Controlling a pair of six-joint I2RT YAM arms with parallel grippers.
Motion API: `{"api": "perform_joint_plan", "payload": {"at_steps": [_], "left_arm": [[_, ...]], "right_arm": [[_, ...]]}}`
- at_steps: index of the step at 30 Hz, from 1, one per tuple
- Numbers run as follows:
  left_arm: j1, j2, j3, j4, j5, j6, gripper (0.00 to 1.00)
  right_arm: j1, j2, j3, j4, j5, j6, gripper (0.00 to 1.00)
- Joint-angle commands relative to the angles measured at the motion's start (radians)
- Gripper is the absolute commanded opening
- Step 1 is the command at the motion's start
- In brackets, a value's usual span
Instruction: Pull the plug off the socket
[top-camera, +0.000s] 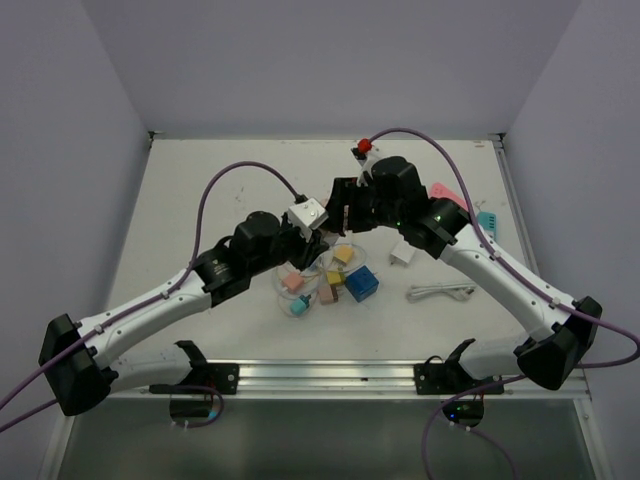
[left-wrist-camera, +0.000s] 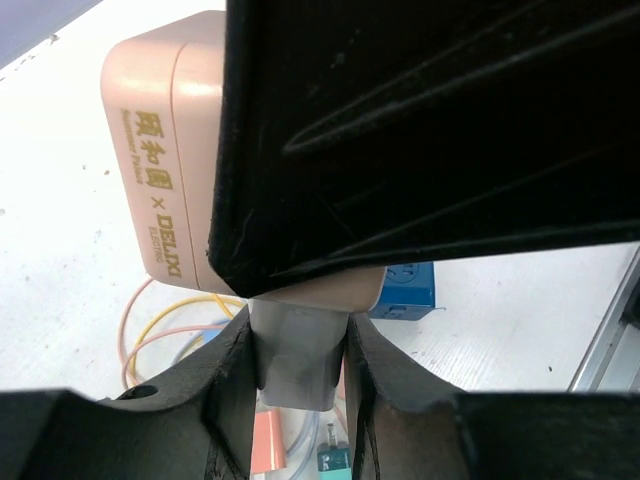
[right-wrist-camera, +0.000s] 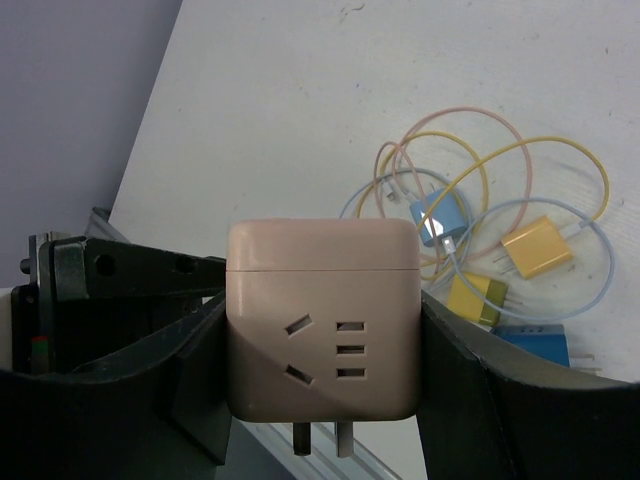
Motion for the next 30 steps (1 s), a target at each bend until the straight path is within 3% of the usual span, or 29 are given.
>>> {"api": "perform_joint_plan", "payload": {"at_steps": [1, 3, 18, 30], "left_arm": [[-0.015, -0.01, -0.019, 0.087, 0.018, -0.01, 0.1], [-0.017, -0.015, -0.037, 0.078, 0.017, -0.022, 0.0], [-0.027, -0.054, -0.186, -0.052, 0.094, -0.114, 0.0], [-0.027, -0.08, -0.172, -0.148, 0.002, -0.176, 0.0]], "right_arm": [[-0.003, -0.036, 0.022, 0.104, -0.019, 0.053, 0.0], [-0.012, -0.039, 0.022, 0.106, -0.014, 0.053, 0.0], [-0.187, -0.079, 0.055, 0.06, 0.006, -0.033, 0.0], [-0.291, -0.131, 0.011, 0.021, 0.067, -0.142, 0.0]]}}
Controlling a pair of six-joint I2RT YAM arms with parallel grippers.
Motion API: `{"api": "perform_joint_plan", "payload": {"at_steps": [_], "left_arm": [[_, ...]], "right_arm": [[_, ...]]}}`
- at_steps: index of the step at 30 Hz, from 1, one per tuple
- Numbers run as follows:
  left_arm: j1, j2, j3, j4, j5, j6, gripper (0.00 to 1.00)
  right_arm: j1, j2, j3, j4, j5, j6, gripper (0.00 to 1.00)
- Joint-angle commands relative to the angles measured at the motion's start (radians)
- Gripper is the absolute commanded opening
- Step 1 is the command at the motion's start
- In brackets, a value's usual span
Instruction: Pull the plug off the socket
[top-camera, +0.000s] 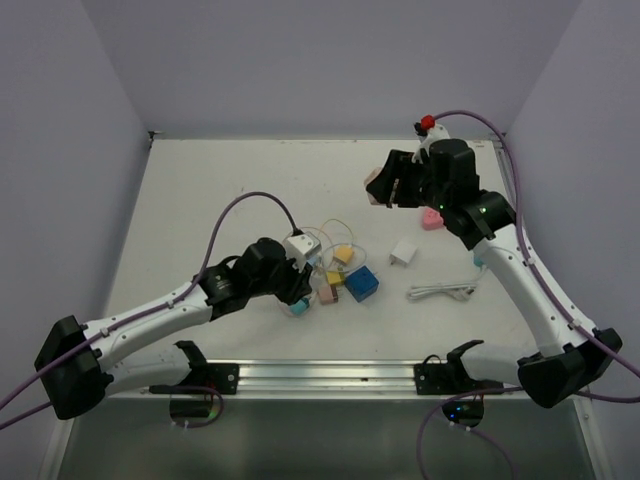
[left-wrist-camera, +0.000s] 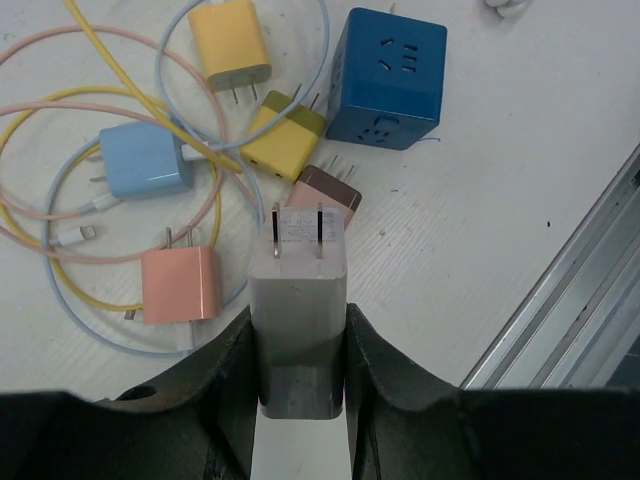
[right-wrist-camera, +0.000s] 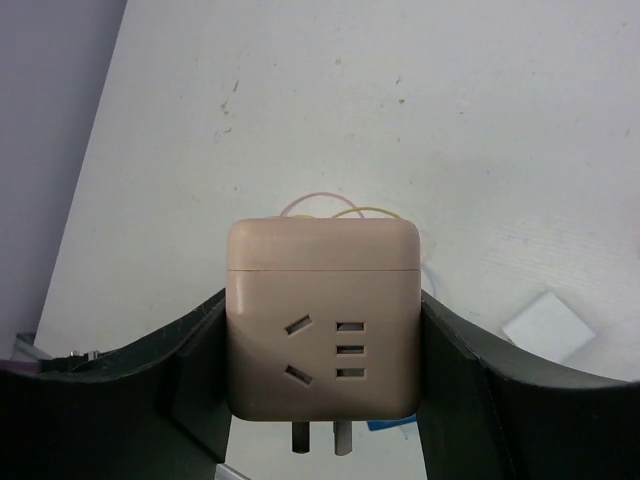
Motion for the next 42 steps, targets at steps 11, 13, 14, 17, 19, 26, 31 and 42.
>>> {"api": "perform_joint_plan", "payload": {"at_steps": [11, 13, 14, 17, 19, 26, 31, 42], "left_arm": [[0.213, 0.135, 0.079, 0.032, -0.019, -0.112, 0.0], [0.235, 0.186, 0.096, 0.041, -0.003, -0.111, 0.02], [0.236, 0.203, 0.102, 0.053, 0.004, -0.114, 0.03], [0.249, 0.269, 0.13, 0.07, 0.041, -0.126, 0.07], [0.261, 0.312, 0.148, 0.072, 0.061, -0.13, 0.11], [0.307, 0.378, 0.162, 0.075, 0.116, -0.163, 0.33], [0.321, 0.369, 0.154, 0.061, 0.116, -0.187, 0.52], [0.321, 0.295, 0.174, -0.037, 0.047, -0.218, 0.9]], "right_arm": [[-0.025, -0.092, -0.207, 0.135, 0.054, -0.103, 0.0], [-0.025, -0.089, -0.247, 0.147, 0.052, -0.114, 0.0], [-0.025, -0.086, -0.258, 0.164, 0.051, -0.128, 0.0], [-0.025, -0.059, -0.298, 0.21, 0.049, -0.151, 0.0], [-0.025, -0.022, -0.323, 0.236, 0.037, -0.155, 0.0], [-0.017, 0.143, -0.356, 0.309, 0.022, -0.149, 0.0], [0.003, 0.233, -0.366, 0.356, 0.081, -0.158, 0.0], [0.076, 0.411, -0.33, 0.463, 0.309, -0.22, 0.0]]}}
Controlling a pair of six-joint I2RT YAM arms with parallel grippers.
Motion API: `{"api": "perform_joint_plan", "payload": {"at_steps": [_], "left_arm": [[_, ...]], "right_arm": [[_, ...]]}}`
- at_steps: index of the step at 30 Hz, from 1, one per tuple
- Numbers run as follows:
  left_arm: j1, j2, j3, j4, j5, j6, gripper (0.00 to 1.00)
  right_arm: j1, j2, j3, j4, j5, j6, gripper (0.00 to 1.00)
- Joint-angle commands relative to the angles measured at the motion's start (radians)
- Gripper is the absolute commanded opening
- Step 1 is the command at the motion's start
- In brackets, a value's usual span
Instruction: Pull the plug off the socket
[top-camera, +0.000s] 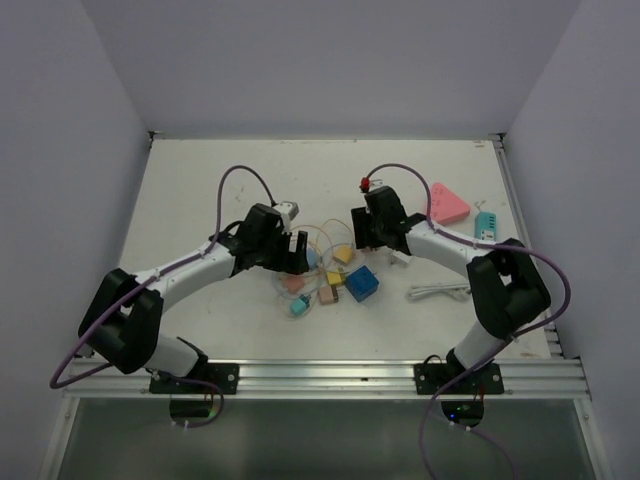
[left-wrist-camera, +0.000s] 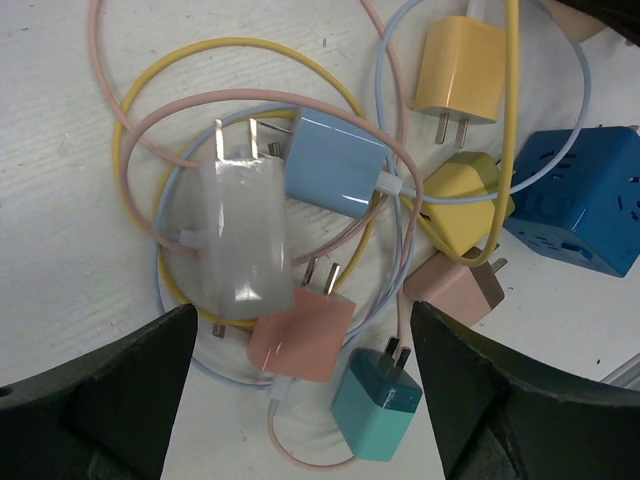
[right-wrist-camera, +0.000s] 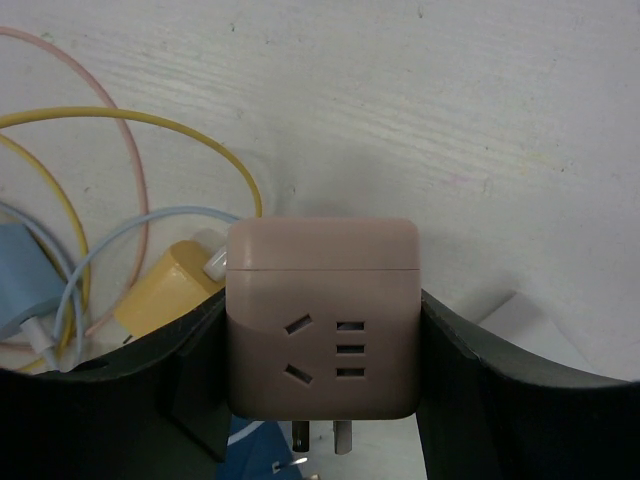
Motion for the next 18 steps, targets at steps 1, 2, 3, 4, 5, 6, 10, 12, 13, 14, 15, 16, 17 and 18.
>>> {"api": "perform_joint_plan", "payload": {"at_steps": [1, 2, 3, 4, 5, 6, 10, 12, 13, 14, 15, 16, 17, 18], "left_arm": [[0.008, -0.072, 0.048, -0.046, -0.041, -0.02, 0.91], [0.008, -0.089, 0.052, -0.057, -0.052, -0.02, 0.94], [0.008, -0.096, 0.062, -0.069, -0.072, -0.02, 0.96], [0.008, -0.106, 0.065, -0.092, -0.081, -0.02, 0.96], [0.008, -0.124, 0.069, -0.103, -0.092, -0.02, 0.98], [0.008, -0.133, 0.079, -0.114, -0.112, -0.02, 0.99], [0.008, -0.187, 0.109, -0.18, -0.154, -0.021, 1.0], [0.009, -0.218, 0.137, -0.208, -0.219, -0.02, 1.0], [0.009, -0.227, 0.148, -0.232, -0.235, -0.02, 1.0], [0.011, -0.247, 0.158, -0.246, -0.252, -0.02, 1.0], [0.011, -0.256, 0.181, -0.261, -0.282, -0.02, 1.0], [0.011, -0.274, 0.192, -0.286, -0.296, -0.017, 0.99], [0.012, -0.285, 0.203, -0.297, -0.311, -0.013, 0.99], [0.012, -0.293, 0.226, -0.306, -0.337, -0.013, 1.0]], "right_arm": [[0.004, 0.045, 0.04, 0.088, 0.112, -0.021, 0.01], [0.005, 0.053, 0.041, 0.093, 0.113, -0.018, 0.03], [0.007, 0.062, 0.043, 0.09, 0.115, -0.017, 0.05], [0.01, 0.078, 0.04, 0.088, 0.115, -0.015, 0.07], [0.017, 0.082, 0.04, 0.079, 0.116, -0.015, 0.12], [0.022, 0.086, 0.034, 0.078, 0.122, -0.014, 0.15], [0.037, 0.072, 0.006, 0.07, 0.101, -0.006, 0.47], [0.041, 0.049, -0.008, 0.056, 0.089, 0.002, 0.65], [0.041, 0.04, -0.012, 0.052, 0.087, 0.005, 0.7], [0.039, 0.017, -0.016, 0.039, 0.089, 0.012, 0.75], [0.041, 0.0, -0.023, 0.033, 0.09, 0.014, 0.81], [0.042, -0.014, -0.026, 0.023, 0.092, 0.02, 0.83], [0.039, -0.026, -0.029, 0.015, 0.093, 0.023, 0.85], [0.041, -0.057, -0.029, 0.006, 0.092, 0.031, 0.85]]}}
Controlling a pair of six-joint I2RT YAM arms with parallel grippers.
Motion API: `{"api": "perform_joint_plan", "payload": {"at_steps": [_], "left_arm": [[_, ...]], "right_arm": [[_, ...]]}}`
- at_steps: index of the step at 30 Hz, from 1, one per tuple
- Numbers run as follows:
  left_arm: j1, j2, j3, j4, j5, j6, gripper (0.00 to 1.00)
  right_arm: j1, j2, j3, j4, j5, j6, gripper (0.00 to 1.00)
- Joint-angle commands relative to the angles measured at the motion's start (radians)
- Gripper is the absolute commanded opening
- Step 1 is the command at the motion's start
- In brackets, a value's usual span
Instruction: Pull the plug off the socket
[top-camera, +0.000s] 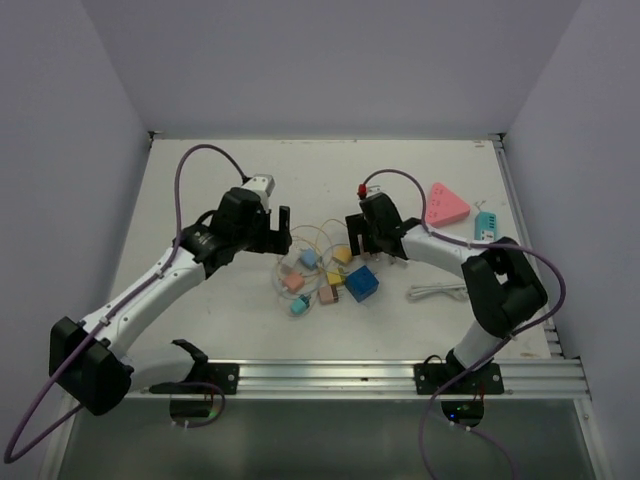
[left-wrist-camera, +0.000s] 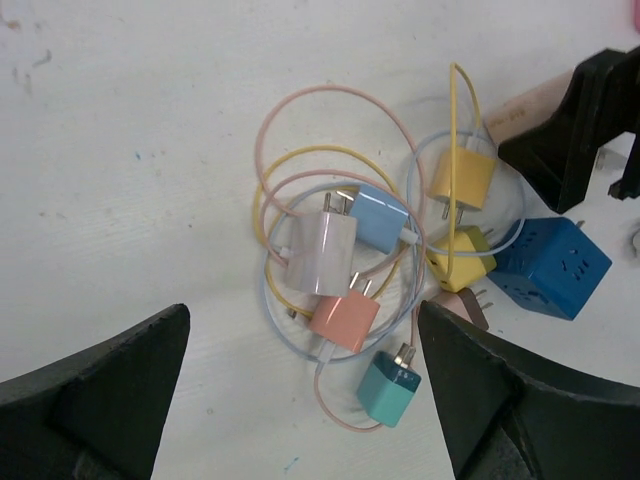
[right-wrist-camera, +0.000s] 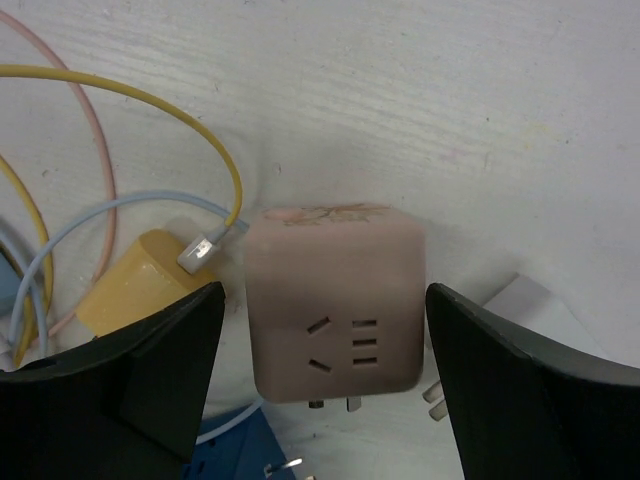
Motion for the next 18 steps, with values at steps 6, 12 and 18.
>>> {"api": "perform_joint_plan", "payload": {"at_steps": [6, 12, 18], "left_arm": [[0.011, -0.118, 0.182, -0.154, -0.212, -0.002, 1.0], [0.011, -0.189, 0.281, -0.241, -0.345, 0.016, 1.0], [0.011, -0.267, 0.375, -0.305, -0.483, 0.021, 1.0]], "right_arm": [[0.001, -0.227, 0.031, -0.108, -0.003, 0.073, 0.94], [-0.006, -0.397, 0.129, -0.235, 0.115, 0.075, 0.99], [-0.016, -0.586, 0.245, -0.37, 0.282, 0.06, 0.99]]}}
